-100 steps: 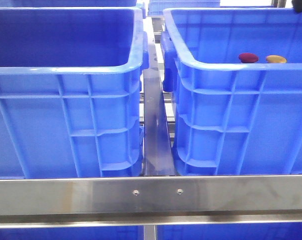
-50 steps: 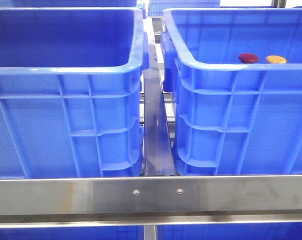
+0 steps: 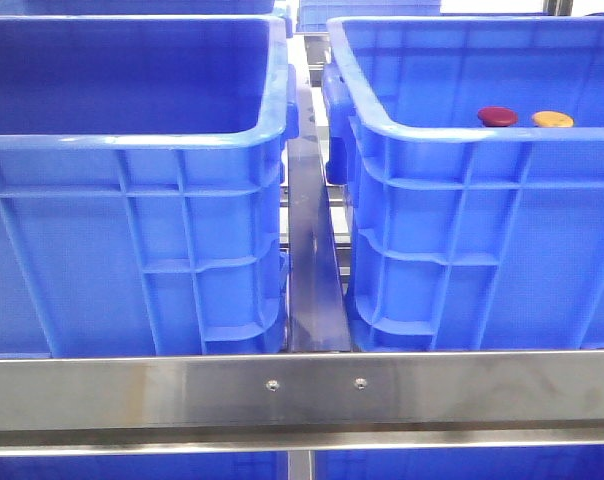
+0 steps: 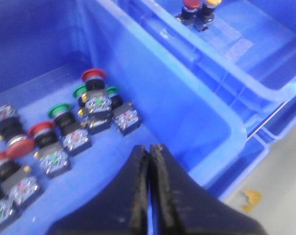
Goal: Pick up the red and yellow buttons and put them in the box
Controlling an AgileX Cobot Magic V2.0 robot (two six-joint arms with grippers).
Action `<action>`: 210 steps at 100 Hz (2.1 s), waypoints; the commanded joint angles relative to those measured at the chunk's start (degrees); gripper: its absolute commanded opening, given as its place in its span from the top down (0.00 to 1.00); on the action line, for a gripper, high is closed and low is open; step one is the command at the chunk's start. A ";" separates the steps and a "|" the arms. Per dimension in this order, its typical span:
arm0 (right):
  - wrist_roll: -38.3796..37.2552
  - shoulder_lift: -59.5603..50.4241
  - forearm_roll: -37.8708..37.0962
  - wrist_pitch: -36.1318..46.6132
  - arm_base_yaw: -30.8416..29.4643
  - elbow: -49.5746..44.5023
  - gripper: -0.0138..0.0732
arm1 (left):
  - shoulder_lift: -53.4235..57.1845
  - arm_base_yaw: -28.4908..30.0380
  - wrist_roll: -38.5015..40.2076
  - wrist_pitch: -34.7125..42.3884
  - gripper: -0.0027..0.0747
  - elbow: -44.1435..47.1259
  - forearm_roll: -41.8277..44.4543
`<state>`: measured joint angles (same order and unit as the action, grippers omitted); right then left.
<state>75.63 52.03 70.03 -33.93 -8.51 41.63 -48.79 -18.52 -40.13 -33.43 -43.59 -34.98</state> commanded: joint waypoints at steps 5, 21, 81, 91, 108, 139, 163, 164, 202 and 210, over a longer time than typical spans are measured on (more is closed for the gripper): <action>1.65 -6.89 3.13 2.68 0.18 -2.50 0.91 | 6.10 0.09 0.57 5.90 0.99 3.14 -2.07; 1.65 -15.15 3.13 5.29 0.18 -7.93 0.91 | 11.80 0.09 0.57 6.51 0.99 7.16 -2.07; 1.60 -27.86 3.20 2.87 0.18 -16.06 0.92 | 16.86 0.09 0.57 6.08 0.99 10.81 -2.07; 1.48 -27.86 3.24 1.28 0.18 -16.06 0.92 | 16.86 0.09 0.57 6.08 0.99 10.81 -2.07; 1.48 -27.86 3.24 0.14 0.18 -16.06 0.92 | 16.86 0.09 0.57 6.08 0.99 10.81 -2.07; 1.48 -27.86 3.24 0.14 0.18 -16.06 0.92 | 16.92 0.09 0.57 6.10 0.99 11.40 -2.07; 1.48 -27.86 3.24 0.14 0.18 -16.06 0.92 | 21.88 1.53 12.67 16.65 0.99 15.29 7.03; 1.48 -27.86 3.24 0.14 0.18 -16.06 0.92 | 22.28 1.79 14.26 16.91 0.99 15.41 8.79; 1.48 -27.86 3.24 0.15 0.18 -16.06 0.92 | 34.98 14.21 33.46 32.83 0.99 28.60 31.15; 1.48 -27.86 3.24 0.15 0.18 -16.06 0.92 | 38.08 16.17 33.87 33.43 0.99 31.93 32.44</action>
<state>77.01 23.92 70.71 -34.63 -8.51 24.24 -13.17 -4.43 -7.52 -6.12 -13.06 -3.87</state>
